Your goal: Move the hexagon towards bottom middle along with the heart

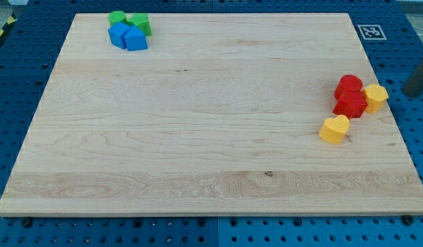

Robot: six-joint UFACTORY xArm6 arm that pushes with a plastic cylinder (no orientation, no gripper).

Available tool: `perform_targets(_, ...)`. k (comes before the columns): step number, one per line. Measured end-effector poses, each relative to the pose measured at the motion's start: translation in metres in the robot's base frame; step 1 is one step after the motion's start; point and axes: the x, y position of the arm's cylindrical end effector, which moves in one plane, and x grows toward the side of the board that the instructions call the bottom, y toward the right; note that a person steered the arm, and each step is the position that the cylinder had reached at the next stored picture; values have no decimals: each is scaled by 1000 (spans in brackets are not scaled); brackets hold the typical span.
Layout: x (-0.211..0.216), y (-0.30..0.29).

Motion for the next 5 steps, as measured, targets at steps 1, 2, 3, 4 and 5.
perform_targets(1, 0, -14)
perform_targets(2, 43, -25)
perform_targets(3, 90, -40)
perform_targets(4, 45, 3)
perform_targets(5, 22, 2)
